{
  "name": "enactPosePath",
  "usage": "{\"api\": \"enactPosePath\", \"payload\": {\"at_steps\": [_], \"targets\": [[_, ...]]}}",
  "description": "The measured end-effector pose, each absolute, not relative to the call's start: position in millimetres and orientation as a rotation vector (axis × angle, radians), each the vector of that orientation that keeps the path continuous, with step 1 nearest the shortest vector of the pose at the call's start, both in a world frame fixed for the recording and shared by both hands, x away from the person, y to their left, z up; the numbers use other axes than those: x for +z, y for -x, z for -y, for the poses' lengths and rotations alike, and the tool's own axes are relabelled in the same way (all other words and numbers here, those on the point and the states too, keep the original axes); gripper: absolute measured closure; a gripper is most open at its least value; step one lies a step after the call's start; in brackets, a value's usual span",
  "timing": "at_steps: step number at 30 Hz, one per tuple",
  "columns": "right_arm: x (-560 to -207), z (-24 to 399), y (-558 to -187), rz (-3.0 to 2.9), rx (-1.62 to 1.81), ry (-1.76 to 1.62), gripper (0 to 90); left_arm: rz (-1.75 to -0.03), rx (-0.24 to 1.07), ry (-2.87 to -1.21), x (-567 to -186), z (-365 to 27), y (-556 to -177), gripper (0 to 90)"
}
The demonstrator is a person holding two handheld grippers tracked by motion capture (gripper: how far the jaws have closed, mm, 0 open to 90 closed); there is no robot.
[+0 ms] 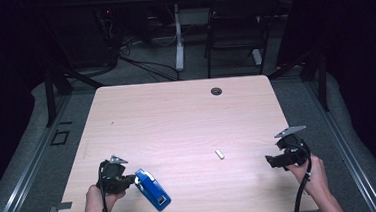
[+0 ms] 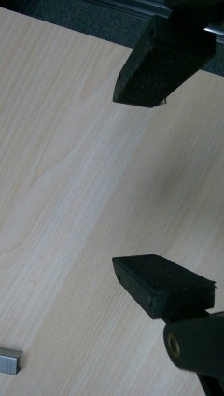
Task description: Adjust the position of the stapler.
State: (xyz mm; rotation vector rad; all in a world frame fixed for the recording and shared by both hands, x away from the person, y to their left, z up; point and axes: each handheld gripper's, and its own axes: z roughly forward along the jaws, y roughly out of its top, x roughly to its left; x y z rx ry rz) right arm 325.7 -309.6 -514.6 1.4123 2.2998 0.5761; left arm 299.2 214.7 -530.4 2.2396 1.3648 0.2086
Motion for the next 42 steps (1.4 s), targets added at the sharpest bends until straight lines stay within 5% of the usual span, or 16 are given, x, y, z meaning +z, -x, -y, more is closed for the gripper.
{"api": "enactPosePath", "payload": {"at_steps": [42], "targets": [[-517.6,306.0,-328.1,-2.314,0.528,-1.389,17.6,-1.253,0.253,-2.293,-545.7,-190.8,-331.3,90.0]]}}
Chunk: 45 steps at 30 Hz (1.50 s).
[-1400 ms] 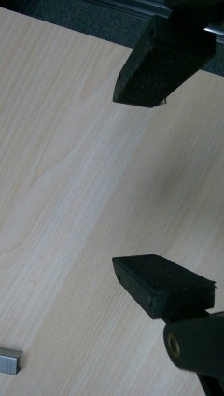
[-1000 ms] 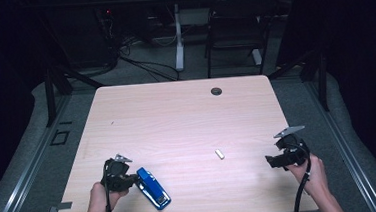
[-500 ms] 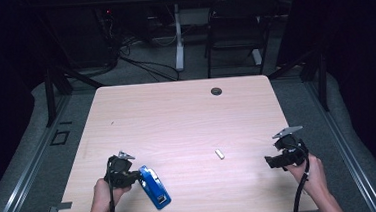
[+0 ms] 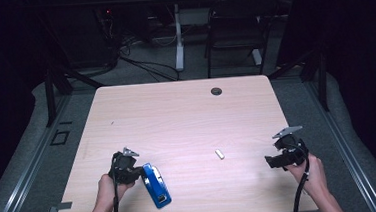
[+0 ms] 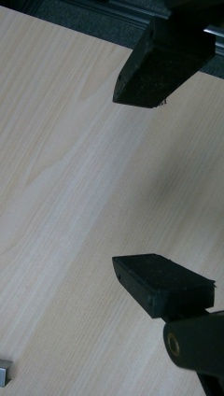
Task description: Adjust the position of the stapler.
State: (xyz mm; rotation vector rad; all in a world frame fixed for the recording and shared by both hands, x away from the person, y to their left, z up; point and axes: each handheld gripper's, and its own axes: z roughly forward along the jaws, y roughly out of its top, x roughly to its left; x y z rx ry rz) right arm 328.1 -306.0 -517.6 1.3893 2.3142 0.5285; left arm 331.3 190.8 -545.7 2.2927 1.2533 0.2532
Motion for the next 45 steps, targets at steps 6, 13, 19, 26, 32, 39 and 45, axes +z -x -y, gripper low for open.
{"api": "enactPosePath", "payload": {"at_steps": [6,13,19,26,32,39,45], "targets": [[-519.1,307.4,-329.1,-2.319,0.531,-1.397,17.6,-1.235,0.248,-2.287,-546.4,-184.0,-337.6,90.0],[-519.9,306.1,-329.7,-2.319,0.529,-1.398,17.5,-1.216,0.239,-2.282,-547.1,-178.2,-342.8,90.0],[-520.7,306.3,-330.2,-2.327,0.515,-1.395,17.9,-1.191,0.242,-2.282,-547.8,-164.0,-349.7,90.0],[-520.2,307.8,-329.3,-2.321,0.515,-1.398,18.1,-1.329,0.289,-2.268,-544.1,-167.5,-348.8,62.7],[-519.1,307.9,-328.3,-2.318,0.520,-1.395,18.0,-1.454,0.389,-2.142,-525.5,-171.5,-333.0,23.6],[-518.8,307.1,-328.4,-2.328,0.515,-1.388,17.9,-1.392,0.325,-2.112,-520.3,-158.6,-322.6,14.6],[-521.0,307.7,-329.1,-2.330,0.510,-1.397,17.8,-1.348,0.312,-2.213,-532.2,-136.6,-318.6,18.8]]}}
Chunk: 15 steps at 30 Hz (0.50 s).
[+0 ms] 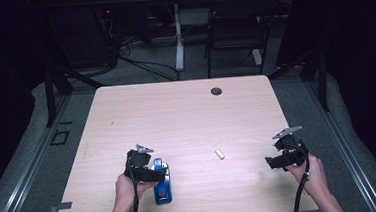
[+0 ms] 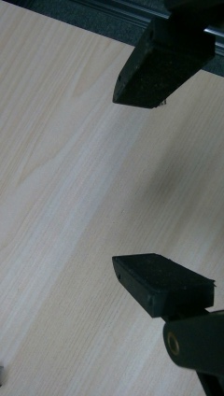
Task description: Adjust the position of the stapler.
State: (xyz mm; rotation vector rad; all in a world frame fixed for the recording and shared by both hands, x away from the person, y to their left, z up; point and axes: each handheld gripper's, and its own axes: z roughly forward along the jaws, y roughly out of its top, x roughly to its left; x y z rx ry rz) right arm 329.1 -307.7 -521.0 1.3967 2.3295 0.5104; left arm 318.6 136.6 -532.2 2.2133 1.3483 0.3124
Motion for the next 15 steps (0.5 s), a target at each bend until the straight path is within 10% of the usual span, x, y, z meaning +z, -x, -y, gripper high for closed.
{"api": "enactPosePath", "payload": {"at_steps": [15], "targets": [[-519.9,306.4,-328.1,-2.333,0.524,-1.392,17.8,-1.263,0.358,-2.328,-542.7,-120.9,-312.1,37.7]]}}
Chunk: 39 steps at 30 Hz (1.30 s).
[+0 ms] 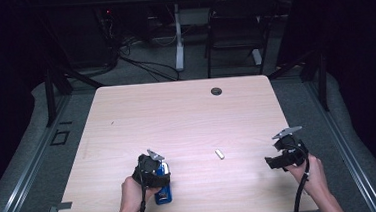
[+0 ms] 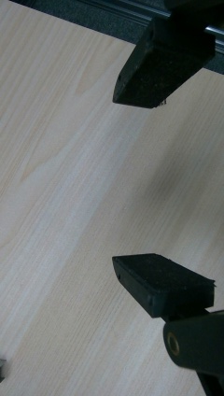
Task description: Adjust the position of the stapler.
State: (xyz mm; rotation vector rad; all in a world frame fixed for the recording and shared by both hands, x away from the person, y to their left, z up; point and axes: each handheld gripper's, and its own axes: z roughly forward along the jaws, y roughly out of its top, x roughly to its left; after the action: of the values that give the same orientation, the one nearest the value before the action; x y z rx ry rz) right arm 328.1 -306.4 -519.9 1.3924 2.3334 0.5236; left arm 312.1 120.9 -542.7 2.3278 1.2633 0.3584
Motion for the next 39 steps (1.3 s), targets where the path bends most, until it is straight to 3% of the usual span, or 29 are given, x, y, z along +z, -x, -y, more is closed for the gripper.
{"api": "enactPosePath", "payload": {"at_steps": [16,27,39], "targets": [[-520.1,306.4,-328.3,-2.341,0.518,-1.388,17.8,-1.220,0.251,-2.329,-540.9,-129.0,-316.3,51.9],[-519.9,306.0,-328.0,-2.341,0.524,-1.373,17.8,-1.140,0.280,-2.396,-537.5,-131.0,-314.5,65.7],[-520.7,307.1,-328.4,-2.348,0.530,-1.380,18.1,-0.956,0.339,-2.431,-528.7,-130.5,-312.4,66.3]]}}
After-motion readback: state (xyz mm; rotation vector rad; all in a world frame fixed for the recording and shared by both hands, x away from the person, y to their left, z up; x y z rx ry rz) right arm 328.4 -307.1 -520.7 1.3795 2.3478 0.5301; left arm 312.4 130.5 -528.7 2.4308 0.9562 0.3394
